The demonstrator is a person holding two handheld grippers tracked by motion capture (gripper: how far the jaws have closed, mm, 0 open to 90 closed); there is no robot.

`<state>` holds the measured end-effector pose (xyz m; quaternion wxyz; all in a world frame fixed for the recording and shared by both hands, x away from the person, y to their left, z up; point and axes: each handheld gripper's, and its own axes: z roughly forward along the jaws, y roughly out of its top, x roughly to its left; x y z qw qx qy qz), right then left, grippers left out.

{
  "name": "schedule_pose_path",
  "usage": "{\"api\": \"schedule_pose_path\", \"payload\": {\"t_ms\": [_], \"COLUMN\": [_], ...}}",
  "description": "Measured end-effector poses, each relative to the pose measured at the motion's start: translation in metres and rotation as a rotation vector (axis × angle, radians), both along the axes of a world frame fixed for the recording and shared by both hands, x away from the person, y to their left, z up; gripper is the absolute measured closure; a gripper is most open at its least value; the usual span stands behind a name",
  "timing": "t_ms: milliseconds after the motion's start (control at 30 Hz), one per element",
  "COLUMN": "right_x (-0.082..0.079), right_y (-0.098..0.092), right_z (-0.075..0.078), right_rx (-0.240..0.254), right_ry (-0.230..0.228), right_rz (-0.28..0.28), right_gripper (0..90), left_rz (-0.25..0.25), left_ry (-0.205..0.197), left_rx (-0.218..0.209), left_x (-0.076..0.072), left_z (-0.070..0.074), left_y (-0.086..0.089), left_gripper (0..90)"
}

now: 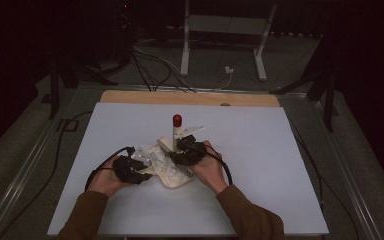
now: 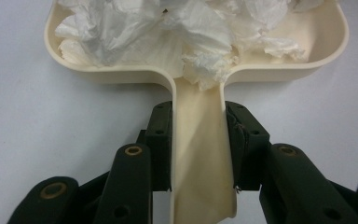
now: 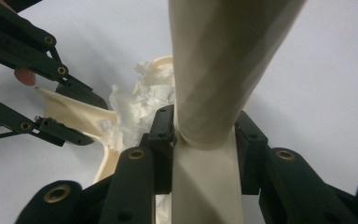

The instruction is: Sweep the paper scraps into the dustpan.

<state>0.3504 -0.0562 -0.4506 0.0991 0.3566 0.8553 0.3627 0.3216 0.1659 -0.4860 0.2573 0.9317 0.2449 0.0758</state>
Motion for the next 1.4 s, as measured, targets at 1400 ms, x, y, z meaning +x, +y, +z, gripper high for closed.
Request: {"api": "schedule_pose_path", "payload": {"t_ms": [1400], "right_x": [-0.004], "right_y": [-0.027], "right_z": [0.047], "right_rx": [0.045], "right_ry": [-0.057], "right_rz": [0.063], "right_gripper": [66.3], "left_rz": [0.063], "left_ry": [-0.086], "left_rx": [-0.107], "left_x": [-0.013], "left_z": [-0.009], "left_y": [0.01], "left_gripper": [66.6]}}
